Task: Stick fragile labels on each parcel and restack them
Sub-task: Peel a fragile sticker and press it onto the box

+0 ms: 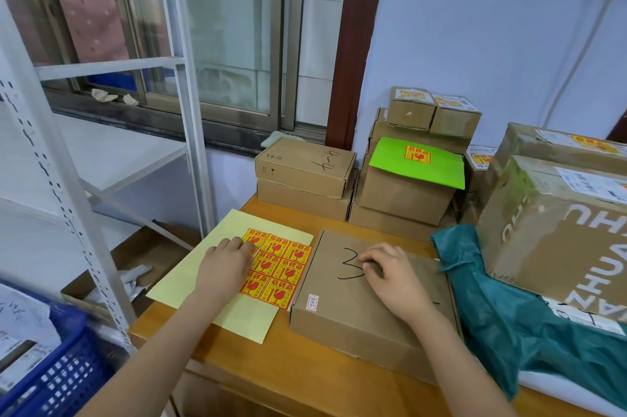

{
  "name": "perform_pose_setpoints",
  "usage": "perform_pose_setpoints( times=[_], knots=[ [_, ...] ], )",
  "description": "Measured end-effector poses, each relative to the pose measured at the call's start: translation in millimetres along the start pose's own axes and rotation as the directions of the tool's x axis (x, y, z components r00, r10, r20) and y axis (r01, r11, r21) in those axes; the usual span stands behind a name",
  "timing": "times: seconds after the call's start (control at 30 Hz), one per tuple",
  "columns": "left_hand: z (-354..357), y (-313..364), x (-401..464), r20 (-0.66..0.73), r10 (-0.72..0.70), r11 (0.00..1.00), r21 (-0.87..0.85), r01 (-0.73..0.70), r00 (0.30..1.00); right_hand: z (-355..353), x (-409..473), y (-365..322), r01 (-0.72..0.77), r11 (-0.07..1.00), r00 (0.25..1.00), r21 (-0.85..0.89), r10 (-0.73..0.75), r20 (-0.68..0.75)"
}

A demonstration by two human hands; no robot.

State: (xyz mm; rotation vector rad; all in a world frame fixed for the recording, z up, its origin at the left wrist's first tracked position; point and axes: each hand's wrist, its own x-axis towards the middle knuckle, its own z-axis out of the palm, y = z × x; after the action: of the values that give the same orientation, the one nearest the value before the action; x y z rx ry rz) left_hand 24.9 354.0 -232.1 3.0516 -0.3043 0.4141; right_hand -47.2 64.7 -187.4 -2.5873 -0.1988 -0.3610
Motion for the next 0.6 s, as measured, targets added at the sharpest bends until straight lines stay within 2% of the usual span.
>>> perform_pose_setpoints(
  times=[0.3, 0.6],
  knots=[
    [4, -8, 18, 0.048, 0.064, 0.984, -0.168, -0.055, 0.997, 2, 1, 0, 0.001, 1.0, 1.0, 0.005, -0.001, -0.01],
    [-4, -17, 36, 0.292, -0.007, 0.892, -0.43, 0.138, 0.956, 1, -2, 0, 0.019, 1.0, 1.0, 0.005, -0.019, -0.01]
  ],
)
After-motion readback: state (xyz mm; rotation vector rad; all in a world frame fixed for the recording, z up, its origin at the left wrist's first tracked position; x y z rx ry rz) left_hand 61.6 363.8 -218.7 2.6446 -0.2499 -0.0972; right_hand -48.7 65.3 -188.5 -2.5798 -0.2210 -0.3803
